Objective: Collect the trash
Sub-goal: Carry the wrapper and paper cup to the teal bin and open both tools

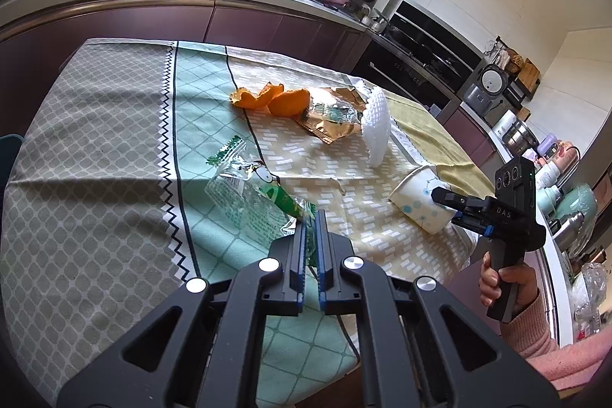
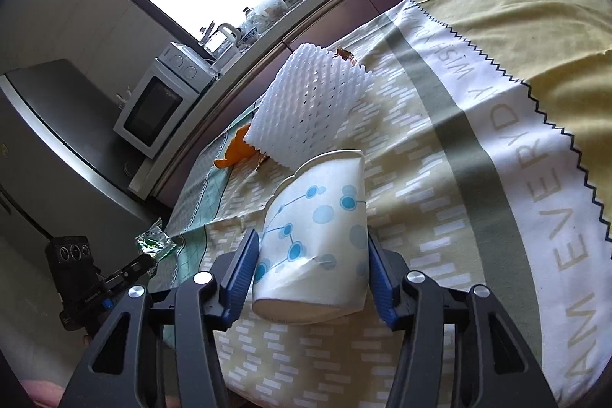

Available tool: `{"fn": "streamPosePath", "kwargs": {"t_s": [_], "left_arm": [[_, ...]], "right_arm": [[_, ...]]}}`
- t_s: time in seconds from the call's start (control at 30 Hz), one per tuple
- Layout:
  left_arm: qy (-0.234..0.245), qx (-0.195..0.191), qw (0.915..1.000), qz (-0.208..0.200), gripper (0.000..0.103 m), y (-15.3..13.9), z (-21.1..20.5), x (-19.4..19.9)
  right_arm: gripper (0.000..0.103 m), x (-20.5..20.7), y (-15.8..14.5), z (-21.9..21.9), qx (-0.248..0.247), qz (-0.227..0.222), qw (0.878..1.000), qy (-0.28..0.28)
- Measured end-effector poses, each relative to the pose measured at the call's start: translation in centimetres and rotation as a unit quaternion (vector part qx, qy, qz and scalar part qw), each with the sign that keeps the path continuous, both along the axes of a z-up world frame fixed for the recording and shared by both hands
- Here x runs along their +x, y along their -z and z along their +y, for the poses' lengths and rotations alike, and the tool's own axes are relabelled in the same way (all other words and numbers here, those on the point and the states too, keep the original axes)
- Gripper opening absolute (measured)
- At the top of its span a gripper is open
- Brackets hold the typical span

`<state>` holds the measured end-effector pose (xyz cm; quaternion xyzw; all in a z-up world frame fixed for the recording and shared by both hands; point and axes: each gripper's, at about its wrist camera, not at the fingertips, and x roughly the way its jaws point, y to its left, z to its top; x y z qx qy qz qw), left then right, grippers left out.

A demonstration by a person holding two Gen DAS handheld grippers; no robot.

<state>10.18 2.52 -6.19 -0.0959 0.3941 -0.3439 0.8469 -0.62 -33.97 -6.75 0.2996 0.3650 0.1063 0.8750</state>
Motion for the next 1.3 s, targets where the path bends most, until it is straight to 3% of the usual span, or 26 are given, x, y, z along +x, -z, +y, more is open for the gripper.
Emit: {"fn": "streamPosePath", "kwargs": {"t_s": [0.27, 0.57, 0.97, 1.3], "left_arm": [[-0.016, -0.003, 0.9999, -0.004, 0.005, -0.2, 1.9, 0.0], [-0.085, 0.001, 0.9962, -0.02, 0.005, -1.5, 8.5, -0.2], [-0.213, 0.017, 0.9765, -0.026, 0.005, -2.3, 21.1, 1.3], [-0.269, 0.056, 0.9616, 0.004, 0.005, 0.4, 27.1, 4.3]], "right_arm": [[0.051, 0.6, -3.2, 4.5, -0.016, -0.044, 0.997, -0.059], [0.051, 6.6, -5.2, 16.0, -0.021, -0.072, 0.977, -0.201], [0.051, 12.9, -6.8, 31.8, -0.043, -0.079, 0.935, -0.342], [0.052, 16.6, -5.5, 40.9, -0.075, -0.051, 0.917, -0.388]]}}
